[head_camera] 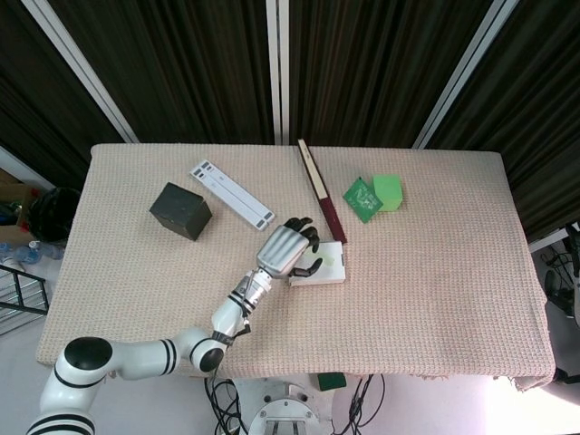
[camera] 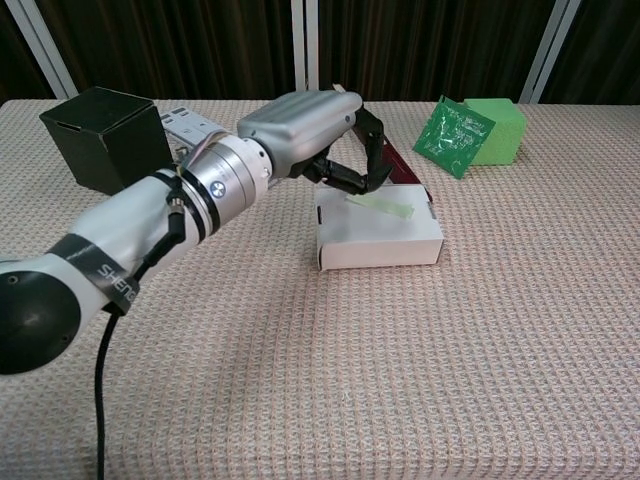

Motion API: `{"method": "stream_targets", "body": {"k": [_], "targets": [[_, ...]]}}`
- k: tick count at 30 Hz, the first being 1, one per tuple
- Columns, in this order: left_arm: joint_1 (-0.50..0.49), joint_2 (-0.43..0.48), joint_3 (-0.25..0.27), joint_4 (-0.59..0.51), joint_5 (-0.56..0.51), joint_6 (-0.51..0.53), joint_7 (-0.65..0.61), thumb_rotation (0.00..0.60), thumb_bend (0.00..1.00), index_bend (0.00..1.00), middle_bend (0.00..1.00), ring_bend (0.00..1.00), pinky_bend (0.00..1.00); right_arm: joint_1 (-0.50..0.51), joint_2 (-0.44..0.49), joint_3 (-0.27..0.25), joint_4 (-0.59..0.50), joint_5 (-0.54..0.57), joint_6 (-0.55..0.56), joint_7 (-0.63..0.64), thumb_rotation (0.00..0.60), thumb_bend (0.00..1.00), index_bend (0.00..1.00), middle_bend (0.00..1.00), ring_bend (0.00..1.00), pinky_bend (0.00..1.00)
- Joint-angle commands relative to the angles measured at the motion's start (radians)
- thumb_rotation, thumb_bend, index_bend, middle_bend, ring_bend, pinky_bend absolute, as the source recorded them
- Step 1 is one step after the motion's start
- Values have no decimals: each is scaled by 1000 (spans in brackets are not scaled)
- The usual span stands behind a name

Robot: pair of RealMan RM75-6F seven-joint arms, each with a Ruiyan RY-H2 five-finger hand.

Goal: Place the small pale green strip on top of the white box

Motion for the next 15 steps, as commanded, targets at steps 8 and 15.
{"method": "stream_targets", "body": {"k": [8, 15], "targets": [[218, 306, 86, -247, 84, 201, -134, 130, 90, 389, 318, 180, 260, 47, -14, -44, 3, -106, -46, -13, 600, 491, 0, 0, 0, 0], [410, 536, 178, -433, -10, 288, -85, 379, 238, 382, 265, 180, 279, 181, -27, -115, -2, -268, -225, -59, 582, 810, 0, 0, 0, 0]]}}
